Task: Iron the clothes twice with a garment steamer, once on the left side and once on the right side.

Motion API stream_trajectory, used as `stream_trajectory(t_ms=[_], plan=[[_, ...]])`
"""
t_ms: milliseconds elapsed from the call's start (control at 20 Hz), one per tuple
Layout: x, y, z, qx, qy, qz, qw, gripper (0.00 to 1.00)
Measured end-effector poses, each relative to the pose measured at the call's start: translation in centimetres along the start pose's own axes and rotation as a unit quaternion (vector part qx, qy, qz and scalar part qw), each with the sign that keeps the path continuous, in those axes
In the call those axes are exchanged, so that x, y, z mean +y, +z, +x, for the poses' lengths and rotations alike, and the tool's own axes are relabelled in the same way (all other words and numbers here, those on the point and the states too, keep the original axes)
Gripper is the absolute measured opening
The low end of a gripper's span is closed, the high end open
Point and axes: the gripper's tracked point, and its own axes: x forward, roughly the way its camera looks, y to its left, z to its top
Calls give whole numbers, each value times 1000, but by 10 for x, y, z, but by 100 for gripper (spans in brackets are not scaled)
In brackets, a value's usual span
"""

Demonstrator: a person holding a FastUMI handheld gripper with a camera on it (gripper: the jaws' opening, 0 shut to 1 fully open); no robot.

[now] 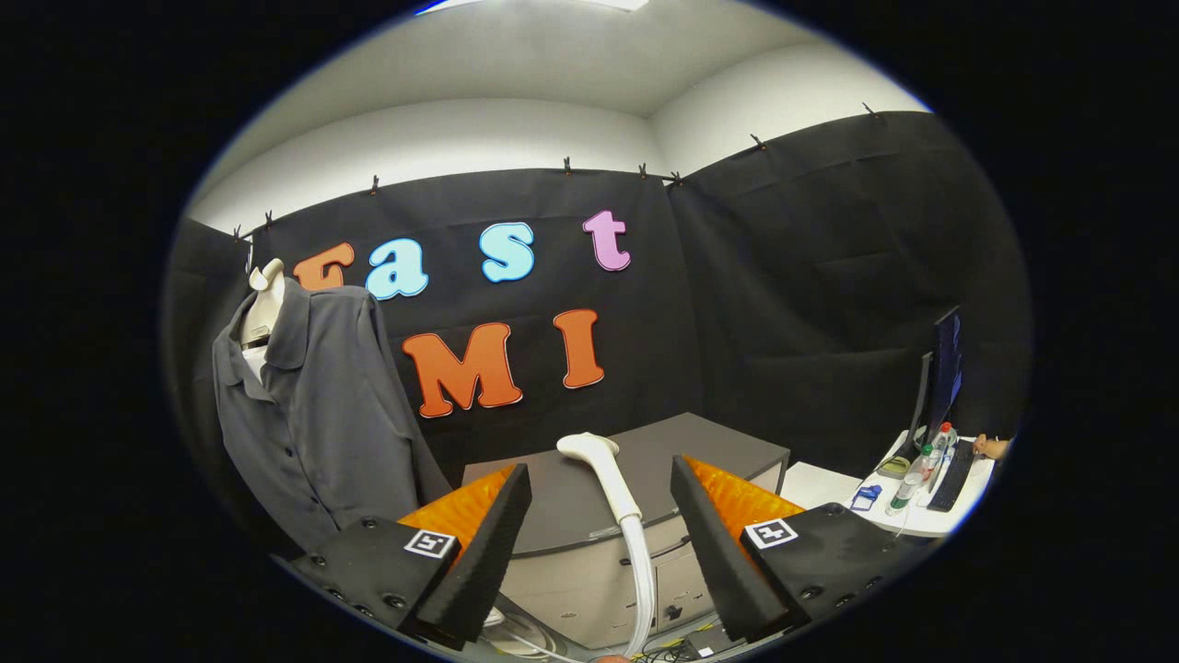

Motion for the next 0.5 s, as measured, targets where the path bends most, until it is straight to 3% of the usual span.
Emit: stream_trajectory(t_ms=[500], plan=[[-7, -33, 102, 67, 33, -20, 997, 98]])
